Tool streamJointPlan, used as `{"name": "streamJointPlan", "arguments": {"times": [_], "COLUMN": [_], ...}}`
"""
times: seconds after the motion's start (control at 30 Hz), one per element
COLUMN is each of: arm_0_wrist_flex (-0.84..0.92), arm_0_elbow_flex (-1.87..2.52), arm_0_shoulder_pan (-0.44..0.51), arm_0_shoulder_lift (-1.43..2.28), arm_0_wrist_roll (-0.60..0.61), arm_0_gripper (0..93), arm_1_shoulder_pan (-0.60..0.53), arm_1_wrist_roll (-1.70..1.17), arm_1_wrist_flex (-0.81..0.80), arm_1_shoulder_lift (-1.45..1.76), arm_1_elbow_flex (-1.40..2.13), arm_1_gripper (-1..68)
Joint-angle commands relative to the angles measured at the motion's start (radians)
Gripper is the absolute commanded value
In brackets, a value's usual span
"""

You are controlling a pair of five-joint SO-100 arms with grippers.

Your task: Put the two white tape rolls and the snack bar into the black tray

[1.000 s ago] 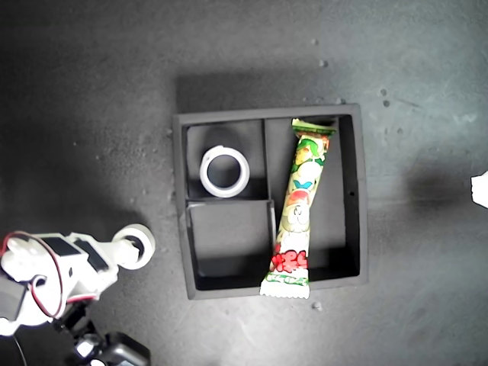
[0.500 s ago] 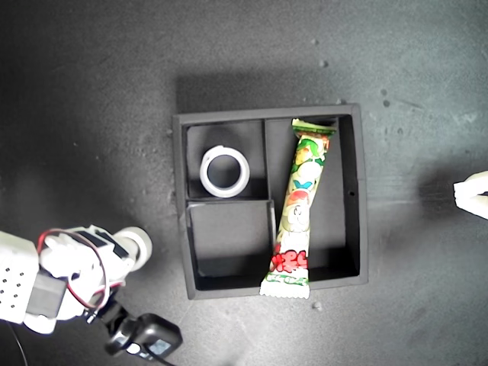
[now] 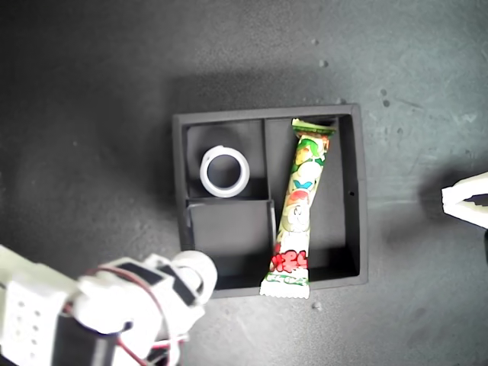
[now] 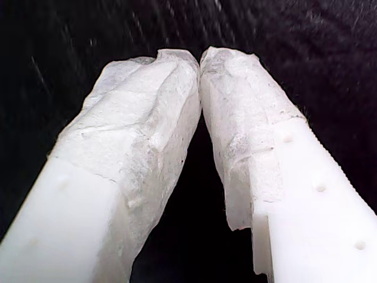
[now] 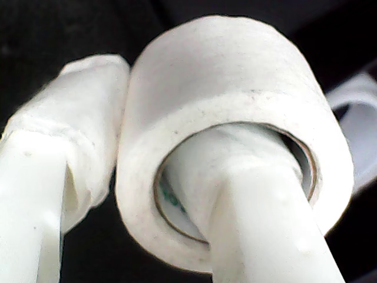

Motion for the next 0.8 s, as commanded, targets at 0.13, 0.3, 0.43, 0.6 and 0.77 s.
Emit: {"name": "streamJointPlan", "arguments": {"times": [0.13,0.3,0.43,0.6,0.77], "arm_0_wrist_flex": [0.149,0.149,0.149,0.149,0.149], "arm_0_elbow_flex": [-0.693,-0.653,-0.581,-0.526,-0.463], "arm_0_shoulder_pan": [-0.035,-0.048,-0.048,-0.049,-0.061], "arm_0_shoulder_lift": [-0.463,-0.463,-0.419,-0.377,-0.298], "arm_0_wrist_roll": [0.029,0.031,0.018,0.015,0.046], "arm_0_gripper": [0.0,0.0,3.6,13.2,16.9], "arm_1_shoulder_pan": [0.028,0.025,0.028,0.028,0.028], "arm_1_wrist_roll": [0.020,0.014,0.005,-0.005,-0.018], "arm_1_wrist_flex": [0.052,0.054,0.054,0.054,0.054], "arm_1_shoulder_lift": [0.011,0.011,0.011,0.011,0.011], "arm_1_elbow_flex": [0.012,0.012,0.012,0.012,0.012], "arm_1_gripper": [0.0,-0.2,-0.2,-0.3,-0.3]}}
